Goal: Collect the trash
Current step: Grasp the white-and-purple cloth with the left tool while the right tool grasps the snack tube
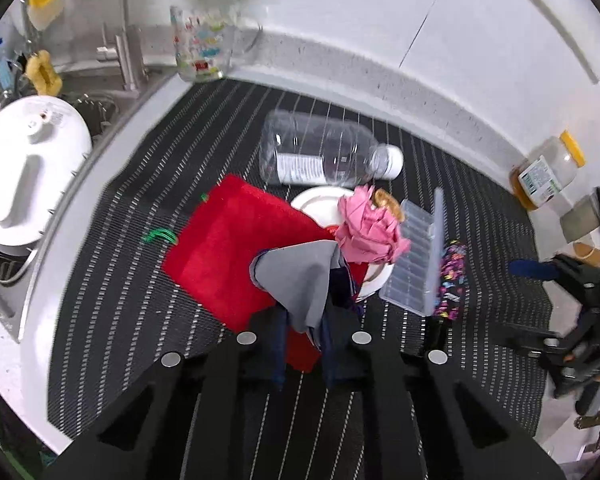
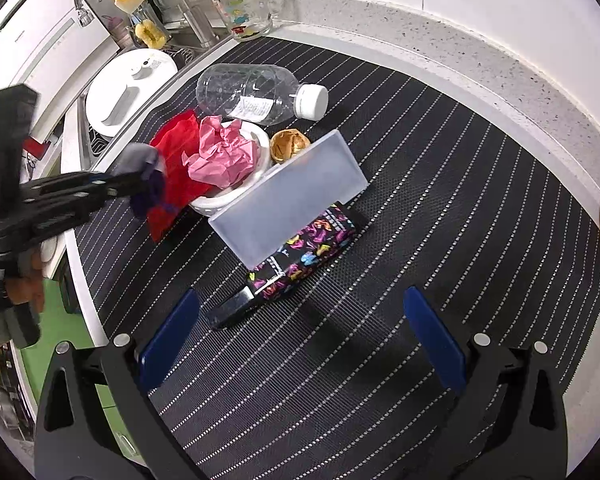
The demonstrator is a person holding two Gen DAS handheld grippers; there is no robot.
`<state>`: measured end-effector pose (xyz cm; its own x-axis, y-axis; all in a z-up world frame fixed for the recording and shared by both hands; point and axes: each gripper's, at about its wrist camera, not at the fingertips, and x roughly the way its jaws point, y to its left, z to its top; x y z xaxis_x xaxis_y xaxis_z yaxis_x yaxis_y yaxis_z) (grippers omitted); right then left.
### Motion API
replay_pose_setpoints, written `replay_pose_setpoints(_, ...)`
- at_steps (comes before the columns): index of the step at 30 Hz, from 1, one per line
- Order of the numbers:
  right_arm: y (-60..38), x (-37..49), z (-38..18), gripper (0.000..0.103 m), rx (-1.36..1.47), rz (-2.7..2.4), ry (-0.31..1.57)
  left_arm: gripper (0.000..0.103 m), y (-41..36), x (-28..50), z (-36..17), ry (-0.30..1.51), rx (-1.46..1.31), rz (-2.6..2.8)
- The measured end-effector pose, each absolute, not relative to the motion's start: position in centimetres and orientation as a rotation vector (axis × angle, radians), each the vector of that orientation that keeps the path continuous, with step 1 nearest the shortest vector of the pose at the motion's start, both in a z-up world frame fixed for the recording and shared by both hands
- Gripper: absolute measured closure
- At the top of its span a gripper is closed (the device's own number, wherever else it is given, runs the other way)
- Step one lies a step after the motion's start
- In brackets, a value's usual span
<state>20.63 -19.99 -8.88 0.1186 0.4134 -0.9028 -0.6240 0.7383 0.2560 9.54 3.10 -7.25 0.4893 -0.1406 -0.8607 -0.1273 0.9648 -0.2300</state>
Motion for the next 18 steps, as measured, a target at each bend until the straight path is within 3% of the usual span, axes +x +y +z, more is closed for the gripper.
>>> replay_pose_setpoints(6,-18.8,20.6,-10.8,0.003,-0.164,0.692,1.286,0.089,4.2,7.8,-4.0,1.008,-0.26,-0.023)
replay_pose_setpoints(13,-17.0,19.9,-12.8,0.005,-0.185,0.596,1.283,0.089,5.8,6.7,-3.7,1.002,-0.25,-0.032)
replay_pose_setpoints(14,-16.7,19.9,-12.8,0.008,-0.2,0.579,1.273,0.089,6.1,6.6,-3.9,1.006,-0.253,-0.033)
replay_pose_setpoints(16,-16.4,20.1,-12.7,0.032,-0.241,0.548,1.259,0.089,6.6,6.2,-4.0,1.009,-0.257,-0.034)
replay_pose_setpoints(18,-16.5,20.3,-12.5,0.042,-0.255,0.531,1.263,0.089,6.9,5.9,-4.1,1.009,-0.264,-0.037)
